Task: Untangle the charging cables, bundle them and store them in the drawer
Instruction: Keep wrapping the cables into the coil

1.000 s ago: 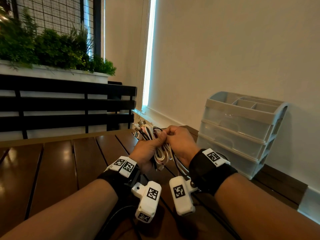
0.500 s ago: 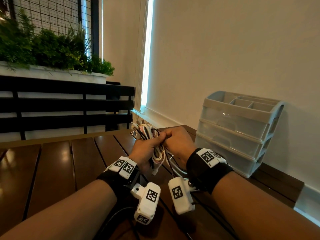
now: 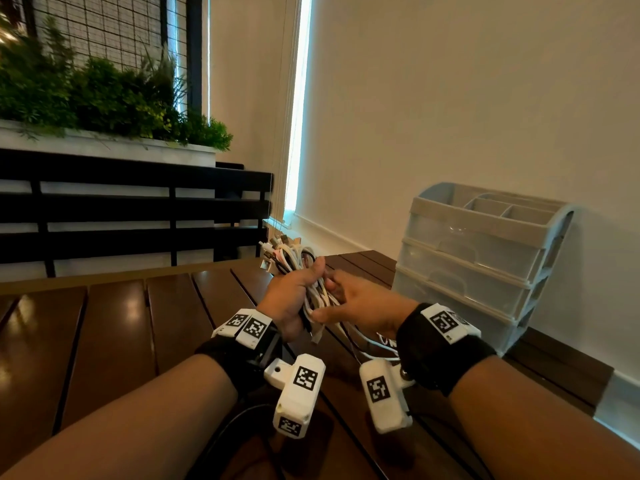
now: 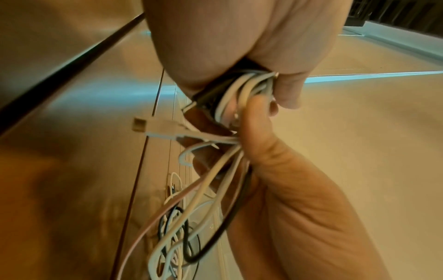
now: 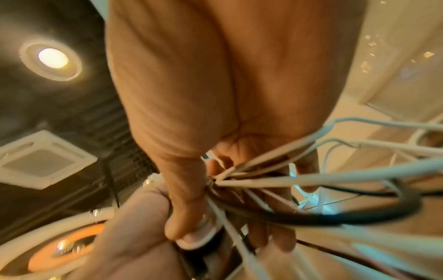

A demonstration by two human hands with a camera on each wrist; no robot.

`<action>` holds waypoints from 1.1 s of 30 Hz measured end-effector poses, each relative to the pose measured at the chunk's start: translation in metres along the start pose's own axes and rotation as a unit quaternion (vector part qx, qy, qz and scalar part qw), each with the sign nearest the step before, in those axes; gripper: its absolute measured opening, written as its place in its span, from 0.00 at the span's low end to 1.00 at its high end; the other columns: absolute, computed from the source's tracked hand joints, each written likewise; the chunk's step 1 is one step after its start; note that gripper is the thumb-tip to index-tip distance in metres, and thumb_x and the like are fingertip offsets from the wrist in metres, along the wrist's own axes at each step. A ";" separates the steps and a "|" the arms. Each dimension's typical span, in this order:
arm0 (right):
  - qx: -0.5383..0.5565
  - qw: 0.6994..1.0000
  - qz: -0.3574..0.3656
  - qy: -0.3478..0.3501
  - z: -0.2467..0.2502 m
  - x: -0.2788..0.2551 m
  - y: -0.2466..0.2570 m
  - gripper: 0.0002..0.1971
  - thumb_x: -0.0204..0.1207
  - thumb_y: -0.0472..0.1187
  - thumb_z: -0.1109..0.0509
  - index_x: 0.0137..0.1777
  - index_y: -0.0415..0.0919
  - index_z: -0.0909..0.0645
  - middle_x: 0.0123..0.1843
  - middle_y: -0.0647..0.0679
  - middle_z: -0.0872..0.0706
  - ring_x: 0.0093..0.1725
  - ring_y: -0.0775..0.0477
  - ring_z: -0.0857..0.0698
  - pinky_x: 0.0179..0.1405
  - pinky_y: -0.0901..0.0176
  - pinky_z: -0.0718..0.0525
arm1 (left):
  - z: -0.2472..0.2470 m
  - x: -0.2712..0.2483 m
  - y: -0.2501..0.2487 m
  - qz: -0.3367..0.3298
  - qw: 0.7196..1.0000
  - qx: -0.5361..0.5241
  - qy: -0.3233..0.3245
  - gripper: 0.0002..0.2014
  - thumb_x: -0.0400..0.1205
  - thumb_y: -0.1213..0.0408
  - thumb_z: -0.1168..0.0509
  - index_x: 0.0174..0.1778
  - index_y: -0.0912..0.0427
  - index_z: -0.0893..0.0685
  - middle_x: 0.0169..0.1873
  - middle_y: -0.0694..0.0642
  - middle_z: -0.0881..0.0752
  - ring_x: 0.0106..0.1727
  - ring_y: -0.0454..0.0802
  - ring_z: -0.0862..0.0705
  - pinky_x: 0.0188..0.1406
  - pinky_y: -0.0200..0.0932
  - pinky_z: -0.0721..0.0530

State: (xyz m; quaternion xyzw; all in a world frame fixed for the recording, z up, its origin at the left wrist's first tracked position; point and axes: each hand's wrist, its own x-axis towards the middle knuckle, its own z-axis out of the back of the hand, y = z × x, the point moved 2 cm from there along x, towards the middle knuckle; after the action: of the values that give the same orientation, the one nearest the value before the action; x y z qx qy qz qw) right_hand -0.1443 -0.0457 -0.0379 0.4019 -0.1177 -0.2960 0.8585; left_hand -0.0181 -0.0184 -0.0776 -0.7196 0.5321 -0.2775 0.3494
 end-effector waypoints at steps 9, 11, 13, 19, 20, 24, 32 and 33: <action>-0.019 0.998 0.007 -0.053 0.004 0.004 -0.006 0.20 0.70 0.40 0.21 0.58 0.46 0.26 0.47 0.42 0.09 0.45 0.43 0.09 0.50 0.52 0.11 | -0.004 -0.004 -0.003 -0.002 0.999 -0.034 0.006 0.10 0.79 0.60 0.33 0.39 0.64 0.21 0.32 0.60 0.19 0.37 0.58 0.15 0.38 0.53 0.11; -0.073 0.994 0.011 -0.081 0.008 0.003 -0.008 0.20 0.69 0.43 0.20 0.54 0.51 0.27 0.47 0.49 0.11 0.39 0.52 0.10 0.36 0.63 0.13 | -0.006 -0.005 -0.004 0.008 0.998 -0.059 0.018 0.09 0.81 0.62 0.35 0.40 0.64 0.22 0.35 0.61 0.18 0.42 0.59 0.12 0.41 0.55 0.10; -0.103 0.990 0.019 -0.096 0.011 0.001 -0.007 0.19 0.68 0.45 0.19 0.50 0.51 0.29 0.47 0.53 0.14 0.37 0.55 0.12 0.29 0.67 0.17 | -0.007 -0.007 -0.005 0.012 0.997 -0.079 0.021 0.10 0.84 0.64 0.37 0.39 0.65 0.21 0.30 0.60 0.16 0.36 0.56 0.10 0.38 0.53 0.10; -0.212 0.976 0.026 -0.045 0.000 0.001 -0.007 0.17 0.70 0.49 0.22 0.46 0.54 0.29 0.40 0.55 0.20 0.32 0.59 0.20 0.27 0.68 0.26 | -0.004 -0.005 -0.006 -0.005 0.998 -0.057 -0.017 0.13 0.76 0.54 0.29 0.34 0.59 0.23 0.21 0.51 0.25 0.20 0.45 0.24 0.24 0.40 0.19; -0.231 0.972 0.033 -0.030 -0.001 0.002 -0.008 0.15 0.70 0.49 0.22 0.47 0.52 0.27 0.40 0.56 0.19 0.34 0.58 0.20 0.29 0.68 0.28 | -0.003 -0.004 -0.006 -0.008 0.998 -0.052 -0.024 0.14 0.77 0.55 0.30 0.33 0.58 0.24 0.20 0.51 0.27 0.18 0.44 0.26 0.19 0.38 0.22; -0.159 0.986 0.025 0.043 0.007 0.001 -0.008 0.09 0.76 0.51 0.28 0.52 0.50 0.22 0.43 0.52 0.12 0.40 0.56 0.14 0.39 0.67 0.21 | -0.002 -0.004 -0.009 -0.009 1.000 -0.017 -0.025 0.12 0.71 0.59 0.26 0.35 0.57 0.24 0.19 0.50 0.28 0.17 0.44 0.28 0.17 0.36 0.27; -0.037 0.974 0.127 -0.183 0.034 0.016 0.025 0.09 0.77 0.45 0.27 0.36 0.44 0.19 0.31 0.49 0.16 0.29 0.55 0.20 0.32 0.63 0.22 | -0.011 -0.012 -0.004 -0.038 0.995 0.084 0.038 0.05 0.74 0.70 0.30 0.39 0.65 0.20 0.17 0.55 0.26 0.16 0.47 0.26 0.19 0.37 0.26; -0.067 0.969 0.133 -0.195 0.035 0.016 0.029 0.11 0.76 0.44 0.26 0.33 0.45 0.20 0.28 0.50 0.17 0.27 0.56 0.22 0.30 0.64 0.24 | -0.012 -0.013 -0.004 -0.034 0.994 0.094 0.049 0.04 0.75 0.73 0.31 0.40 0.65 0.20 0.18 0.56 0.26 0.17 0.48 0.25 0.19 0.38 0.24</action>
State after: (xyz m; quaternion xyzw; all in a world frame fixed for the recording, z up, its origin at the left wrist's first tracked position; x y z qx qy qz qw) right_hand -0.1352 -0.0628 0.0060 0.2586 -0.3150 -0.2593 0.8756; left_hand -0.0287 -0.0078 -0.0678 -0.6866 0.4955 -0.3732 0.3793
